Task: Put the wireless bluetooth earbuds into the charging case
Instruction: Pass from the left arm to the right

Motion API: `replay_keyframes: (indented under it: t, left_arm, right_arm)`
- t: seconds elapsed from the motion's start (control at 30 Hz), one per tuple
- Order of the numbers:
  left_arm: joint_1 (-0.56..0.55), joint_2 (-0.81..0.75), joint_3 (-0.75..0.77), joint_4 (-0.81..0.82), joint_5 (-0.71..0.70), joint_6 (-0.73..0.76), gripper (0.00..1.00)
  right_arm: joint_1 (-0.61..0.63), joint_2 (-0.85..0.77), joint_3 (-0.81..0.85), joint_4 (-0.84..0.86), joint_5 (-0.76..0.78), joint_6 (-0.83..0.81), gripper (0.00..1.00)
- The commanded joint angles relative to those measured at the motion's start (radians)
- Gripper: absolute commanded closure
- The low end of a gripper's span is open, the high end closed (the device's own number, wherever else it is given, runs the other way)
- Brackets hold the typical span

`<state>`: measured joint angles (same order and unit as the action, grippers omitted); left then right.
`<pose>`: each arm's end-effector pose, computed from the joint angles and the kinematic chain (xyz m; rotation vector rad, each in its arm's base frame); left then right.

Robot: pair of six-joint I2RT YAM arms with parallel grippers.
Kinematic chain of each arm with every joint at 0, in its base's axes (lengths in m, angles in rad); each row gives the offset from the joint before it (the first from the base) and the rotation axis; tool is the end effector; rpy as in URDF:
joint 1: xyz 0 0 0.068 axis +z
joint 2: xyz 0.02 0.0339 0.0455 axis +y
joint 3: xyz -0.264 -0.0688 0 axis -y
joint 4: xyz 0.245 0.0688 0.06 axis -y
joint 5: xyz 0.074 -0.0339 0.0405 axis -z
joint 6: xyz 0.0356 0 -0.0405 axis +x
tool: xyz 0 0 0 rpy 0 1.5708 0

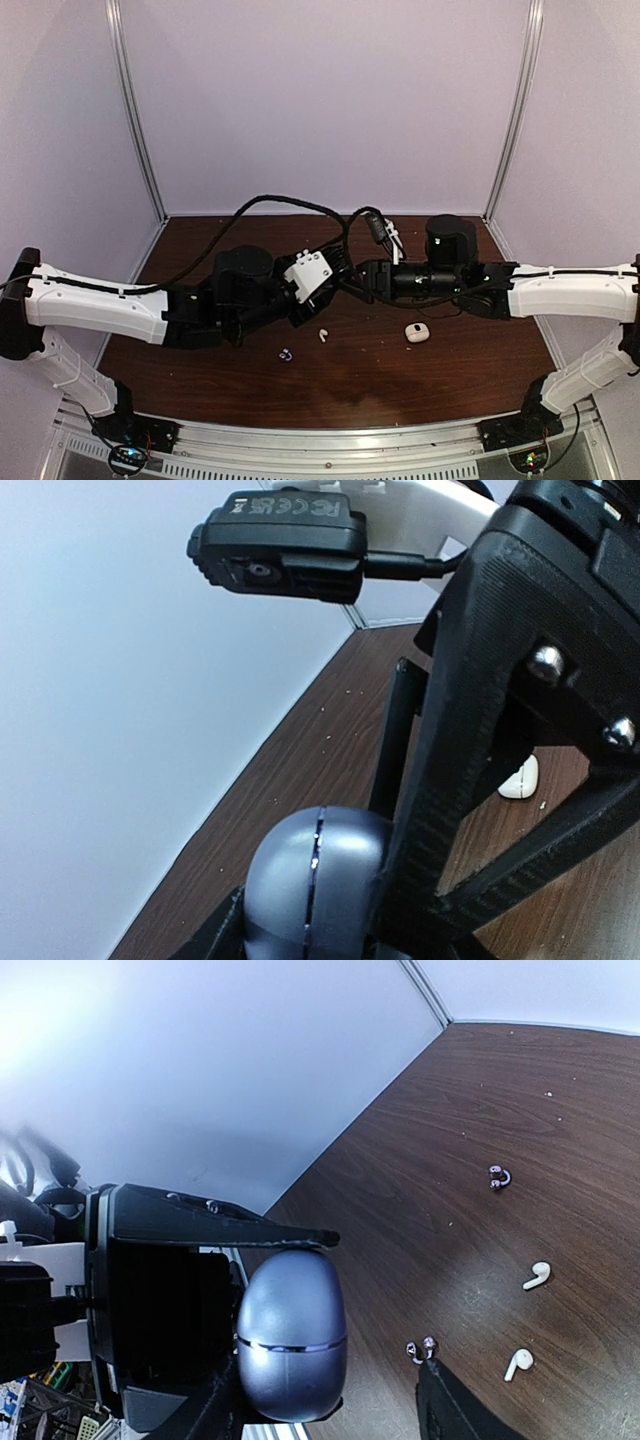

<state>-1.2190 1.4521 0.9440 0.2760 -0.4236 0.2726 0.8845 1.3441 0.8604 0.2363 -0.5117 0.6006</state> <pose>0.1294 -0.3100 0.2844 0.9779 1.5015 -0.2988 0.1812 0.2488 0.2842 -0.6942 1.9444 1.4553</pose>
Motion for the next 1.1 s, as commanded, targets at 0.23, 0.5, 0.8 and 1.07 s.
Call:
replay_keyframes:
  t: [0.23, 0.5, 0.8, 1.07]
  left_arm:
    - [-0.022, 0.018, 0.004, 0.088, -0.024, 0.034, 0.57]
    - [-0.024, 0.018, -0.001, 0.084, -0.036, 0.032, 0.50]
    - [-0.024, -0.090, -0.062, 0.038, 0.058, -0.066, 0.02]
    - [-0.018, -0.255, -0.133, -0.051, 0.292, -0.161, 0.02]
  right_arm:
    - [0.021, 0.017, 0.035, 0.046, -0.028, -0.003, 0.57]
    - [0.021, 0.013, 0.034, 0.049, -0.031, -0.003, 0.76]
    - [0.016, -0.020, 0.060, -0.024, -0.007, -0.073, 0.90]
    - [0.014, -0.080, 0.071, -0.092, -0.047, -0.204, 0.89]
